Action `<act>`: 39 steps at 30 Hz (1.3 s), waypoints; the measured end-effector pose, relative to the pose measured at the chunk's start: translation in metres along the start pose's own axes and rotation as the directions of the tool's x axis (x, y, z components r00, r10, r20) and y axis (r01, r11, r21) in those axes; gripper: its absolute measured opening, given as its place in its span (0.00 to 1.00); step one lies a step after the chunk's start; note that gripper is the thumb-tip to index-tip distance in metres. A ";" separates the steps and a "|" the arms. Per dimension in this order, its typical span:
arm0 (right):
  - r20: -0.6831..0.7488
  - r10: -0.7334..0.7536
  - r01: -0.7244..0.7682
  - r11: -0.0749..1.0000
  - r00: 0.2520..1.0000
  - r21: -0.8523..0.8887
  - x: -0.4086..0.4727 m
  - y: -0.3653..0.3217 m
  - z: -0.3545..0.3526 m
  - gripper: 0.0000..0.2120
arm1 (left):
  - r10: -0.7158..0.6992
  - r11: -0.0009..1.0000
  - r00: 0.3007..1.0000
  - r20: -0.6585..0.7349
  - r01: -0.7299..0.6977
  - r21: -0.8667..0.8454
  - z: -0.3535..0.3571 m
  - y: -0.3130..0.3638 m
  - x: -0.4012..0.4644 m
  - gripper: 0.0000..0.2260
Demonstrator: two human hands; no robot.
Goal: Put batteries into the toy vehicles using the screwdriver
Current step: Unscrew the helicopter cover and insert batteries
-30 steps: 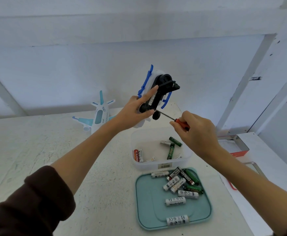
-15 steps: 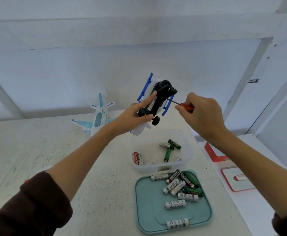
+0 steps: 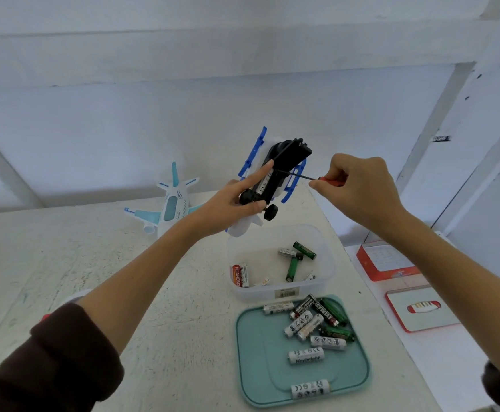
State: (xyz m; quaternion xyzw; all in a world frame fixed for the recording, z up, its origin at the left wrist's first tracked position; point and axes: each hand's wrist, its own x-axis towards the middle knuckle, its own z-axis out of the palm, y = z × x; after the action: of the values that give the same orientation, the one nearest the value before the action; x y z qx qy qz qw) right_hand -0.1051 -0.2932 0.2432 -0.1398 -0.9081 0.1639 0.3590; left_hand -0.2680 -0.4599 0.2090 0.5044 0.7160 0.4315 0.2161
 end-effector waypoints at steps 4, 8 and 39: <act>-0.015 -0.034 0.034 0.999 0.999 -0.002 0.002 0.003 0.002 0.14 | 0.010 1.000 1.000 0.014 -0.011 0.011 -0.001 -0.001 0.000 0.27; 0.002 -0.070 0.070 0.997 0.998 0.019 0.001 0.009 0.003 0.16 | 0.018 0.997 0.999 0.028 -0.020 0.068 -0.005 -0.002 0.001 0.27; -0.004 -0.146 0.144 0.980 0.989 -0.135 -0.037 -0.017 0.038 0.15 | 0.112 0.977 0.989 -0.092 -0.093 0.189 0.001 -0.004 0.009 0.29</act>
State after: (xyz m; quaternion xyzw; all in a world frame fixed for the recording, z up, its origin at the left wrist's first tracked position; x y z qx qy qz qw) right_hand -0.1080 -0.3300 0.2010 -0.0985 -0.9223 0.0748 0.3661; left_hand -0.2728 -0.4520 0.2057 0.5358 0.7360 0.3992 0.1087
